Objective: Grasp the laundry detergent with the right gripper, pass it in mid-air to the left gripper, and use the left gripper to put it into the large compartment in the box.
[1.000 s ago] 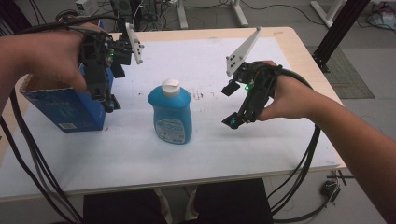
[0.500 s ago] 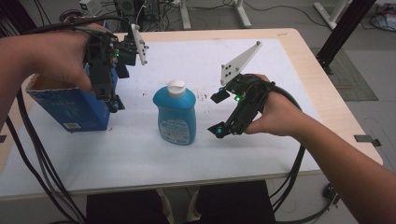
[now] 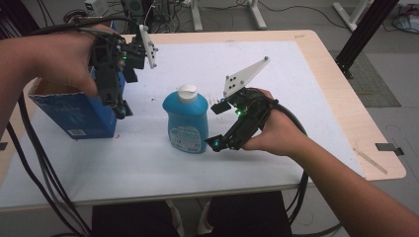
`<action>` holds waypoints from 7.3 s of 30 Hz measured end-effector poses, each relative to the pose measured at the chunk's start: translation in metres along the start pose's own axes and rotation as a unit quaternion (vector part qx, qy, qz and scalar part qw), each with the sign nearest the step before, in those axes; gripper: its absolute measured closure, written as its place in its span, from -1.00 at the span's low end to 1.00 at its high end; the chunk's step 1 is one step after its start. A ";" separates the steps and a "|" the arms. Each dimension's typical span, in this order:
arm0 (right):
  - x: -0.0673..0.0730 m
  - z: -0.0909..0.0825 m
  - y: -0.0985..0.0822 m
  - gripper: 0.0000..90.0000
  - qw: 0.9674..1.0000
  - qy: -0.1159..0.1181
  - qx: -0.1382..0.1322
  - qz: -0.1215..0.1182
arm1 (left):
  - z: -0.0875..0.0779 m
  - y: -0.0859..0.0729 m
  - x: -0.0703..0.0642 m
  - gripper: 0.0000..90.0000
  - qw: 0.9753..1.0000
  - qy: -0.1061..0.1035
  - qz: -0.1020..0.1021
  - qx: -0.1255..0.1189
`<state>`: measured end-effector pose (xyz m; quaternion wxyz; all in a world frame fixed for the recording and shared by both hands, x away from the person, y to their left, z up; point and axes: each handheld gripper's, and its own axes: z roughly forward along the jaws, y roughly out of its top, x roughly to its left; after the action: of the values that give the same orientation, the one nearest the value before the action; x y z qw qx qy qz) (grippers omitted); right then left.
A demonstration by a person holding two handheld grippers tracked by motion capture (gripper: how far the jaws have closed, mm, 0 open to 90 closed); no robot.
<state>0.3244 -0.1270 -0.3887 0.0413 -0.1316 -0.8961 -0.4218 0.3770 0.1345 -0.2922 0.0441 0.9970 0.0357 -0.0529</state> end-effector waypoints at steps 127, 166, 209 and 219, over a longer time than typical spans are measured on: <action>0.025 0.040 0.012 0.00 0.988 0.003 -0.127 -0.085 | -0.032 0.022 -0.046 -0.96 1.000 0.006 0.020 -0.014; 0.025 0.058 0.043 0.00 0.986 0.055 -0.122 -0.097 | -0.024 0.063 -0.059 -0.96 1.000 0.012 0.009 0.002; 0.023 0.062 0.044 0.01 0.984 0.062 -0.134 -0.097 | -0.023 0.066 -0.061 -0.50 0.999 0.030 0.002 0.010; 0.023 0.062 0.044 0.01 0.984 0.061 -0.139 -0.095 | -0.023 0.068 -0.061 -0.45 0.999 0.033 0.003 0.013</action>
<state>0.3167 -0.0478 -0.3918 0.0375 -0.0247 -0.8332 -0.5512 0.3239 0.0648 -0.2575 0.0302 0.9988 0.0335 -0.0204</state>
